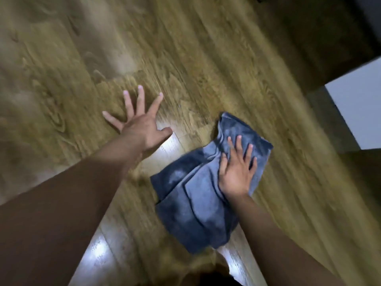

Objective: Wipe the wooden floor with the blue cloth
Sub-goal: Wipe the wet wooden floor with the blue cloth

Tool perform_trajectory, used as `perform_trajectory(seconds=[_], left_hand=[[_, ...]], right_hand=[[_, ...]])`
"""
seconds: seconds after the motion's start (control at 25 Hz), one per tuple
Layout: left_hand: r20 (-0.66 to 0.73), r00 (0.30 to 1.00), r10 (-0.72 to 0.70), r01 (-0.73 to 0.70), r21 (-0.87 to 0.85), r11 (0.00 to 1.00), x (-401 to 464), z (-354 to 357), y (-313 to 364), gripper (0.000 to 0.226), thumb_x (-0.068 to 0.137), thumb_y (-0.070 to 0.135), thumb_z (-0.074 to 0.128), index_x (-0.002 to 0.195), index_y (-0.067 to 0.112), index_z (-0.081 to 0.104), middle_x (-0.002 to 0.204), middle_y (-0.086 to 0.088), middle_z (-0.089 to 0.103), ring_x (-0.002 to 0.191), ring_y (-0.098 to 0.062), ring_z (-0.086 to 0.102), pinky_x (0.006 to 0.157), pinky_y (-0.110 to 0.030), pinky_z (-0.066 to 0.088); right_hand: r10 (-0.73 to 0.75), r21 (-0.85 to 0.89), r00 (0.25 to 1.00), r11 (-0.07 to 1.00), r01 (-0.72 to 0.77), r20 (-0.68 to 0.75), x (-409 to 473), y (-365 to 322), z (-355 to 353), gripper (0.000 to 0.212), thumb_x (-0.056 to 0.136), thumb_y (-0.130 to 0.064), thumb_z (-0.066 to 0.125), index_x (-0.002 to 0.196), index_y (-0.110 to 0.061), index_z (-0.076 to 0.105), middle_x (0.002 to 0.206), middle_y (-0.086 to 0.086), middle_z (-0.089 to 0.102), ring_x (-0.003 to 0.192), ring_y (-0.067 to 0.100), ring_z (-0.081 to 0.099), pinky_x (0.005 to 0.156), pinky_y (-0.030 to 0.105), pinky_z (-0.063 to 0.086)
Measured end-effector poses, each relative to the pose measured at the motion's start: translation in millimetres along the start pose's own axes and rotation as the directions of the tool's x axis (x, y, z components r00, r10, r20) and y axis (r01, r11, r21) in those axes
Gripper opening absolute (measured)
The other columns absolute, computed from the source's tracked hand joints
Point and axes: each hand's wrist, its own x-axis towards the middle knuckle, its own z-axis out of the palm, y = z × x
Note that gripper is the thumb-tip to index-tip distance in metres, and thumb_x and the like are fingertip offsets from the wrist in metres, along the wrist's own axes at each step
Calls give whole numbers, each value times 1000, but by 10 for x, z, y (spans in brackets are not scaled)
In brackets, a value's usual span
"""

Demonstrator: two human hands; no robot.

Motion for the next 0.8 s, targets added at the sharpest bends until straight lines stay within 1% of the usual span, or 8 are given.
perform_trajectory(seconds=[0.16,0.28,0.36,0.44,0.52,0.68,0.76,0.8], left_hand=[[94,984,-153,154,-7,988,380,-309,-61,140,39,100,59,139,62,-31,146,11,-56,138,-32,-48,91,-87,-15],[148,963,-225,246,-144,959,718,-656,-167,160,9,106,49,136,61,-36,149,8,-54,139,-35,-46,103,-84,-7],[196,949,-246,276,-144,950,875,-739,-191,160,0,106,44,125,64,-46,144,7,-59,137,-38,-47,107,-81,-2],[219,941,-258,293,-149,944,960,-783,-152,149,-1,107,42,109,68,-51,126,12,-69,134,-38,-51,105,-83,-2],[220,942,-254,294,-171,940,935,-767,-136,147,3,108,41,112,70,-49,115,16,-72,132,-37,-52,100,-86,-5],[220,936,-274,305,-124,944,936,-740,-154,146,17,106,45,124,66,-45,131,15,-67,135,-35,-50,90,-88,-11],[212,932,-294,323,-117,939,959,-699,-135,132,39,103,47,127,65,-44,136,14,-64,137,-34,-49,91,-88,-10],[201,928,-315,343,-126,931,982,-664,-126,116,54,101,40,129,66,-42,137,15,-63,138,-33,-48,93,-88,-9]], right_hand=[[70,6,996,998,-70,-48,457,149,-67,68,95,-66,18,157,-41,6,168,-3,-6,153,29,-7,121,55,0],[74,28,996,997,-72,-52,865,104,-125,65,97,-63,17,157,-42,8,168,-3,-4,153,32,-8,120,58,-1],[58,28,997,998,-56,-58,1204,28,-184,63,98,-62,15,157,-42,8,168,-3,-5,152,33,-9,120,59,-2],[44,31,996,999,-42,-81,1564,-104,-245,61,99,-60,17,157,-41,10,168,-3,-3,152,36,-8,119,60,-2],[39,44,995,998,-34,-95,1823,-272,-299,59,101,-56,21,157,-39,13,168,-5,-1,151,40,-7,119,61,-3],[-24,60,995,998,30,-93,2359,-823,-388,57,103,-53,21,157,-38,17,166,-14,1,150,43,-9,117,64,-6],[-79,47,994,995,83,-71,2563,-1169,-418,56,103,-53,20,157,-38,16,166,-17,0,150,43,-10,116,65,-7],[-124,32,991,991,126,-58,2630,-1342,-419,56,103,-53,21,157,-39,15,166,-18,0,150,43,-11,116,65,-7]])
